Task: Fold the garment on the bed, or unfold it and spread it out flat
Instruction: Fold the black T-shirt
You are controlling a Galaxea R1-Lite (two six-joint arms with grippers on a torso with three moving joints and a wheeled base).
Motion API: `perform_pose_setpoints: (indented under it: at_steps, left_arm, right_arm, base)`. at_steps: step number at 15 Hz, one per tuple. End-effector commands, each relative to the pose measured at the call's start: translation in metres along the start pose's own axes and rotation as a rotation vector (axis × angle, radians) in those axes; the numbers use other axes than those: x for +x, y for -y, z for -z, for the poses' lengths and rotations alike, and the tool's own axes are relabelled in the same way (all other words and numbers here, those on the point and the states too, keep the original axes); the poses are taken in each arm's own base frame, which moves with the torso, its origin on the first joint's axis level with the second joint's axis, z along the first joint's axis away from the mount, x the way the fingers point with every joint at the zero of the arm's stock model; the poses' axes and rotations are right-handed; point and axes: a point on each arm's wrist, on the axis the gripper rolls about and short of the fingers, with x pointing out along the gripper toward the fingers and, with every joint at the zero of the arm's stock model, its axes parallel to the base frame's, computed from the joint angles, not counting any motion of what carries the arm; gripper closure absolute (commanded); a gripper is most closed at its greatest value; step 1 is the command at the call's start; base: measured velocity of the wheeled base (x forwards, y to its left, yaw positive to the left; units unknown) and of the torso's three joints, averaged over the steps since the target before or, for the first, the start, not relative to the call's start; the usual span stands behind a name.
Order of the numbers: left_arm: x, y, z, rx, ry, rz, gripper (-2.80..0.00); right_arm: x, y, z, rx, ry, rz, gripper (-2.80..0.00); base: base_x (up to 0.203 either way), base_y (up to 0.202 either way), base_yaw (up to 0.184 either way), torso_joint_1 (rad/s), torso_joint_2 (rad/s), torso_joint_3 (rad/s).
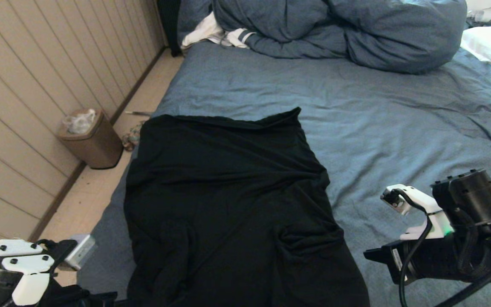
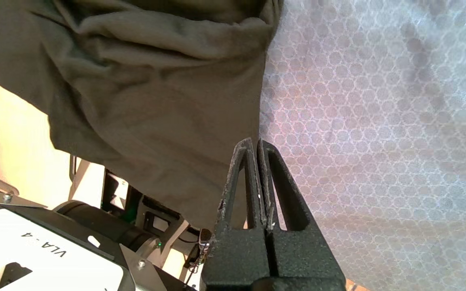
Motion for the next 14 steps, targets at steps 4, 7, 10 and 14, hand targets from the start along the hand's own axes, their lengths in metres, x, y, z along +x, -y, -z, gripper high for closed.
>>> perform_pose_setpoints:
  at_steps: [4, 7, 10, 14]
  left_arm:
    - [0.048, -0.012, -0.001, -0.034, -0.065, -0.082, -2.80]
    - [0.062, -0.016, 0.002, -0.002, -0.072, -0.084, -2.80]
    - [0.065, -0.013, -0.005, 0.004, -0.039, -0.054, -2.80]
    - [0.063, -0.011, -0.008, 0.003, -0.021, -0.018, 0.00]
  right_arm:
    - [-0.007, -0.001, -0.002, -0.007, 0.031, -0.005, 0.00]
    - [-0.007, -0.002, -0.005, -0.009, 0.038, -0.007, 0.00]
    - [-0.006, -0.002, -0.006, -0.008, 0.035, -0.037, 0.00]
    - [-0.005, 0.003, -0.005, 0.010, 0.030, -0.024, 0.00]
  base:
    - [0.000, 0.000, 0.000, 0.000, 0.00, 0.000]
    - [0.000, 0.000, 0.000, 0.000, 0.00, 0.000]
    - [0.000, 0.000, 0.000, 0.000, 0.00, 0.000]
    - [0.000, 0.000, 0.000, 0.000, 0.00, 0.000]
